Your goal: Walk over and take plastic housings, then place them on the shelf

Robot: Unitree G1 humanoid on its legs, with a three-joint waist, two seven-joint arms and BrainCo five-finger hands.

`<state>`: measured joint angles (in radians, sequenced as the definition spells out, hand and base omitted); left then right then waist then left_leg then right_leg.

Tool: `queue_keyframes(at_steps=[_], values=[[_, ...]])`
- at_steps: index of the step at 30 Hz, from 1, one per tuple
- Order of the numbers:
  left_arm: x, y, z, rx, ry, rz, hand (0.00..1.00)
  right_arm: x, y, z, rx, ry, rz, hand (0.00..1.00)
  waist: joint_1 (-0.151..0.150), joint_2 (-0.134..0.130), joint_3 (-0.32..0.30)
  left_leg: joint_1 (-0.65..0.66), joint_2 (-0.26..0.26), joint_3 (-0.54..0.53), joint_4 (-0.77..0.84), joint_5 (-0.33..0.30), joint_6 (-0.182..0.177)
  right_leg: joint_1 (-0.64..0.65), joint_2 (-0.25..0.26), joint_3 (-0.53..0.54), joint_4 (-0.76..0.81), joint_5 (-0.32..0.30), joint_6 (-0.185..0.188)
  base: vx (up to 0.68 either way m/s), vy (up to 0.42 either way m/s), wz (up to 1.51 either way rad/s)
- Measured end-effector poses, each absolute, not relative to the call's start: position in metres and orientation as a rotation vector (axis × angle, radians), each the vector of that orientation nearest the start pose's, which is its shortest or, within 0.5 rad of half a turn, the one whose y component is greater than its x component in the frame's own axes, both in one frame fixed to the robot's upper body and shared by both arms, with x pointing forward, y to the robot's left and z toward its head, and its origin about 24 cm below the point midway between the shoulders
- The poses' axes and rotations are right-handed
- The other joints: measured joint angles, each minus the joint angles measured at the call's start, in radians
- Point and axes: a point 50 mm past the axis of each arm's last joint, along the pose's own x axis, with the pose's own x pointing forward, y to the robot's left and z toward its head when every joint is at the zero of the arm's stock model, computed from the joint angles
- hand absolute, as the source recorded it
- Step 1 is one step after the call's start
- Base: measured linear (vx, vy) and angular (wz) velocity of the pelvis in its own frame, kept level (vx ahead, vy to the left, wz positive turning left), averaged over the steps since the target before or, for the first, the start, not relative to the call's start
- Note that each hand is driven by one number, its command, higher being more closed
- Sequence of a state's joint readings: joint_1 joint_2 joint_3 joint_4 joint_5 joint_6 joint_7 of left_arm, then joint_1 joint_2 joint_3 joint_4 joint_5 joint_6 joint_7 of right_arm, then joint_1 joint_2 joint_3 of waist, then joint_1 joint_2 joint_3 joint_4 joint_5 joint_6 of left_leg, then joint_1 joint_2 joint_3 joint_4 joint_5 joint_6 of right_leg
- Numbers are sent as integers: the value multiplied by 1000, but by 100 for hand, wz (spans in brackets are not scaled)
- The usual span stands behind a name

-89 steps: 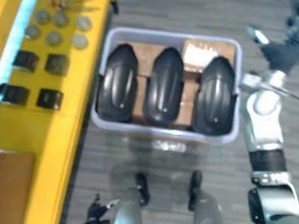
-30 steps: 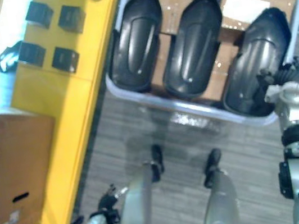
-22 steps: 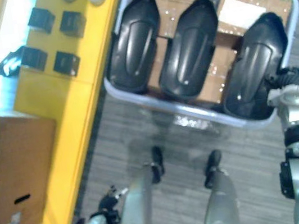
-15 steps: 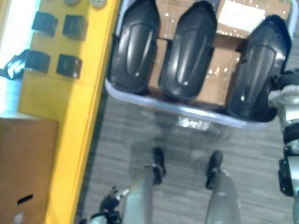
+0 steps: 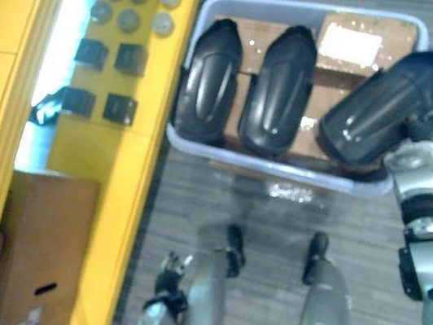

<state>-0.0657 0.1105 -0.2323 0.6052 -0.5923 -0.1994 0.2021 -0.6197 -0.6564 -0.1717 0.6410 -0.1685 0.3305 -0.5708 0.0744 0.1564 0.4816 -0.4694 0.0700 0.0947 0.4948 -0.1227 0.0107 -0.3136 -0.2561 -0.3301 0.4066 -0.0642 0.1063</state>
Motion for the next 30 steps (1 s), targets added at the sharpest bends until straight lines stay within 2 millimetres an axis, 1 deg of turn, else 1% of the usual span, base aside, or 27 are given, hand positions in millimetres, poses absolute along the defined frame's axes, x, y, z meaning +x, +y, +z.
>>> queue_keyframes(at_steps=[1,2,3,5,6,8,9,10,11,12,14,15,17,18,19,20,21,22,23,26,27,28,30], values=[[231,152,-63,-353,410,214,0,315,-361,153,-666,96,-1021,100,-2,-5,0,13,0,1,-6,0,0,13,2,0,-7,1,1,36,16,-3],[233,158,-52,-376,355,247,0,312,-354,153,-679,58,-1027,100,-9,-23,0,50,0,4,-24,0,-1,49,6,0,-30,2,4,39,12,-4],[233,160,-48,-385,334,258,0,310,-352,151,-670,47,-1030,100,-10,-31,-2,64,0,6,-33,0,-3,62,8,0,-38,3,4,61,8,-5],[235,166,-30,-413,249,288,0,304,-343,148,-657,5,-1045,100,-17,-66,-2,110,0,10,-60,1,-7,108,13,-1,-75,5,6,62,-3,-3],[235,168,-25,-419,226,296,0,302,-341,146,-663,-2,-1047,100,-17,-76,-4,125,-1,12,-70,2,-9,122,14,-2,-85,6,7,84,-11,0],[235,173,-6,-436,145,322,0,291,-333,133,-681,-11,-1051,100,-30,-103,-25,179,-7,11,-106,3,-11,191,20,-18,-136,18,15,115,-13,7],[234,175,-2,-436,127,327,0,288,-331,129,-688,-8,-1053,100,-32,-108,-37,189,-9,11,-113,2,-12,204,20,-23,-148,19,17,122,-2,7],[234,178,7,-442,91,335,0,284,-328,123,-695,-3,-1051,100,-33,-120,-64,201,-11,16,-124,1,-14,219,22,-25,-167,22,19,136,7,1],[235,180,17,-429,55,331,0,281,-325,121,-717,-12,-1050,100,-33,-126,-81,219,-12,22,-135,-1,-16,239,23,-26,-185,28,22,138,7,-3],[236,180,22,-421,35,326,0,280,-324,122,-731,-20,-1050,100,-34,-129,-87,231,-14,23,-141,-1,-17,253,24,-28,-196,30,24,140,5,-1],[238,180,40,-337,-28,298,0,277,-320,127,-822,-80,-1036,100,-35,-132,-129,267,-17,27,-170,-3,-20,299,29,-39,-248,42,26,129,-2,2],[239,179,43,-314,-42,288,0,276,-319,129,-840,-101,-1033,100,-36,-132,-142,275,-19,26,-178,-3,-20,310,30,-46,-261,44,27,152,-8,4],[239,175,54,-199,-81,251,0,276,-311,141,-925,-189,-998,100,-38,-139,-194,309,-24,30,-209,-4,-23,346,33,-53,-301,51,28,123,-6,1],[240,174,57,-177,-93,241,0,277,-309,144,-941,-211,-984,100,-37,-141,-207,315,-25,32,-215,-4,-24,352,34,-53,-309,53,29,114,8,-5],[241,173,63,-127,-122,222,0,279,-304,149,-982,-257,-953,100,-38,-145,-235,319,-25,39,-223,-4,-25,352,34,-52,-317,55,28,112,10,-7],[243,172,67,-98,-142,207,0,280,-301,153,-1010,-283,-933,100,-38,-148,-242,327,-24,45,-228,-4,-26,356,34,-51,-319,56,28,119,17,-10],[249,169,78,-24,-188,161,0,283,-294,159,-1078,-337,-879,100,-40,-155,-250,351,-25,55,-241,-4,-26,380,34,-50,-333,60,27,60,12,-8],[252,168,82,0,-206,142,0,285,-292,161,-1104,-354,-859,100,-40,-158,-253,364,-27,56,-248,-4,-26,389,34,-50,-338,64,25,52,34,-8],[258,165,92,45,-242,97,0,287,-286,165,-1156,-396,-814,100,-43,-162,-277,371,-27,57,-264,-2,-27,390,34,-49,-346,77,16,44,49,-8],[266,159,103,86,-268,23,0,296,-271,177,-1206,-499,-737,100,-50,-170,-292,409,-28,79,-293,2,-27,406,36,-38,-362,105,13,23,37,-19],[267,157,103,84,-266,2,0,297,-268,179,-1214,-521,-720,100,-50,-172,-301,414,-30,82,-298,2,-27,406,36,-32,-366,110,13,10,56,-20],[268,152,103,64,-257,-39,0,299,-262,183,-1222,-560,-695,100,-55,-176,-316,421,-35,85,-313,6,-23,406,33,-26,-370,117,13,3,53,-7],[271,142,103,6,-229,-123,0,301,-254,188,-1235,-618,-662,100,-64,-185,-325,439,-38,87,-338,20,-22,410,32,-25,-371,133,10,-6,54,-2]])
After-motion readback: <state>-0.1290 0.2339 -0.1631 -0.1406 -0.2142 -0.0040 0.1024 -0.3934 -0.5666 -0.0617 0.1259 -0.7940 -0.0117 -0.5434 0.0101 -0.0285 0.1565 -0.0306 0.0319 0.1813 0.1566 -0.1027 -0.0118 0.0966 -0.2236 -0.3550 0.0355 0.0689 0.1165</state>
